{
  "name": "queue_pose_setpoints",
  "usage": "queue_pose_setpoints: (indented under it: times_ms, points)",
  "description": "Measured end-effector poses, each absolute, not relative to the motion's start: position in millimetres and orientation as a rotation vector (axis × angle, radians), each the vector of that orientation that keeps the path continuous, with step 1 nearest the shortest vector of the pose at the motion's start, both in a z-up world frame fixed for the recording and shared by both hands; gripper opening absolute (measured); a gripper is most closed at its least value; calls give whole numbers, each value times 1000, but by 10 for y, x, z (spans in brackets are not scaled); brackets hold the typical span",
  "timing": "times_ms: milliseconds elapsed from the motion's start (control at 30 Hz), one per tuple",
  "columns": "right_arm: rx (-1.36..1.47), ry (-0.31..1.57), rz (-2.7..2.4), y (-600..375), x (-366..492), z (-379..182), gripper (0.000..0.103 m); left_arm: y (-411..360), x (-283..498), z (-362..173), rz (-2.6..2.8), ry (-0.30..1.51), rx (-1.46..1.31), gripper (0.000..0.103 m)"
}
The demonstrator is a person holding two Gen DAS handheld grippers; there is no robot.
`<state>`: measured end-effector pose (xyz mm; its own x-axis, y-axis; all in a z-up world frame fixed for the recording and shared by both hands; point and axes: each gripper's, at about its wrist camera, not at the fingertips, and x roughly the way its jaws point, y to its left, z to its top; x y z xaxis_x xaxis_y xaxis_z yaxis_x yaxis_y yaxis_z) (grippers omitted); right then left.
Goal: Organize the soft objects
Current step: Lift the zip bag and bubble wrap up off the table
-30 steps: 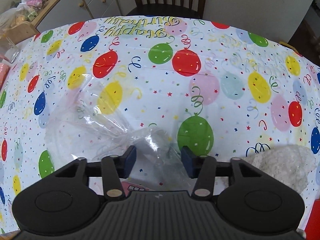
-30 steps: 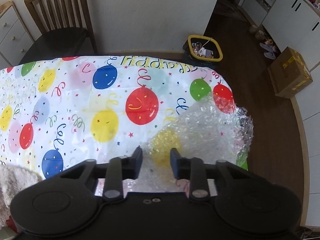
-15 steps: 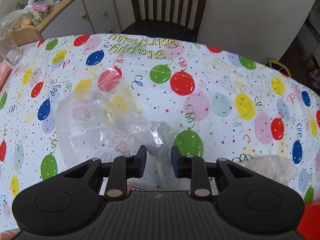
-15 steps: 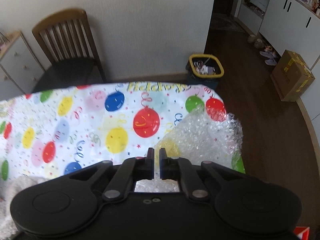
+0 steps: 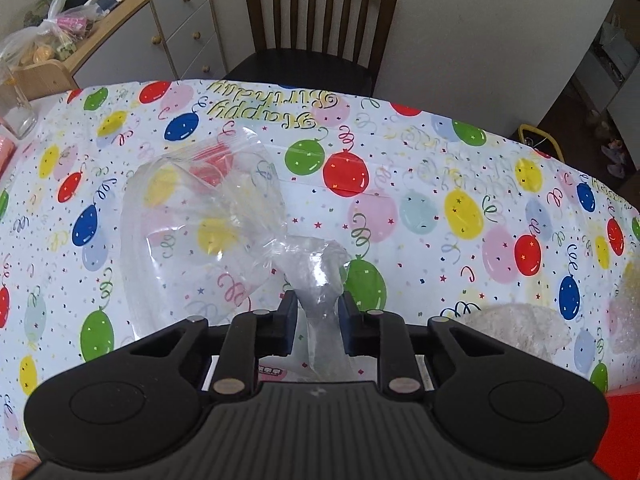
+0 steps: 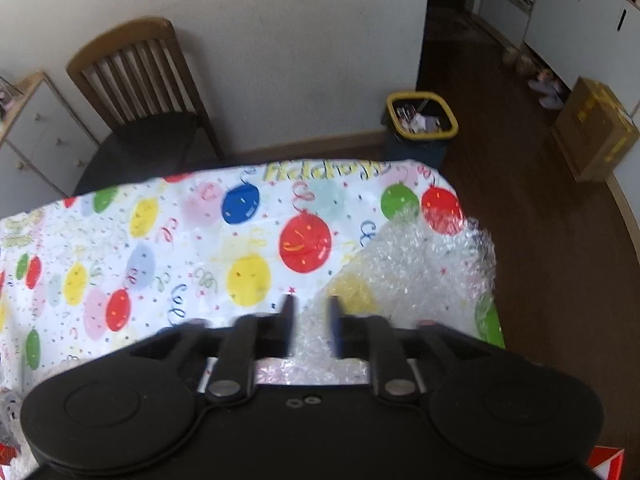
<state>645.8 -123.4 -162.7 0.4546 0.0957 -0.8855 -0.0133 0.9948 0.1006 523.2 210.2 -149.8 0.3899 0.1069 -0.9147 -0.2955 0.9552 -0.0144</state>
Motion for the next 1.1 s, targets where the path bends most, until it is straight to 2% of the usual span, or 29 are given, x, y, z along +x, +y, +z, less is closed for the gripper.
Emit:
queue_pose_setpoints:
  times_ms: [67, 100, 133, 367, 400, 433, 500, 567, 633, 667, 767, 867, 1100]
  points:
    - [64, 1100, 62, -1204, 6483, -1675, 89, 2109, 5231, -1512, 249, 1148, -201, 22]
    - [46, 1087, 63, -1182, 6488, -1684, 95, 2104, 5233, -1515, 243, 1149, -200, 22]
    - [31, 1088, 64, -1160, 6510, -1698, 92, 2094, 5236, -1520, 240, 1150, -197, 22]
    - [-87, 1185, 3, -1047, 6719, -1912, 93, 2072, 5269, -1568, 222, 1165, -201, 21]
    - [-92, 1187, 5, -1045, 6727, -1937, 92, 2069, 5272, -1573, 220, 1166, -196, 22]
    - [-101, 1188, 8, -1033, 6727, -1960, 86, 2067, 5275, -1578, 220, 1166, -192, 21]
    - [-113, 1203, 21, -1007, 6725, -2013, 72, 2077, 5285, -1591, 219, 1168, -195, 21]
    - [-127, 1203, 27, -983, 6715, -2028, 51, 2083, 5289, -1603, 218, 1171, -198, 21]
    - [-131, 1195, 34, -972, 6704, -2027, 43, 2083, 5292, -1609, 217, 1170, -197, 21]
    - [-136, 1192, 39, -964, 6697, -2032, 33, 2083, 5294, -1609, 216, 1172, -196, 21]
    - [-154, 1168, 39, -942, 6665, -2008, 15, 2071, 5288, -1611, 213, 1170, -189, 21]
    - [-158, 1135, 38, -939, 6610, -1945, 9, 2064, 5274, -1598, 212, 1169, -188, 21]
    - [-81, 1048, 91, -1027, 6407, -1596, 6, 2018, 5208, -1431, 190, 1145, -195, 21]
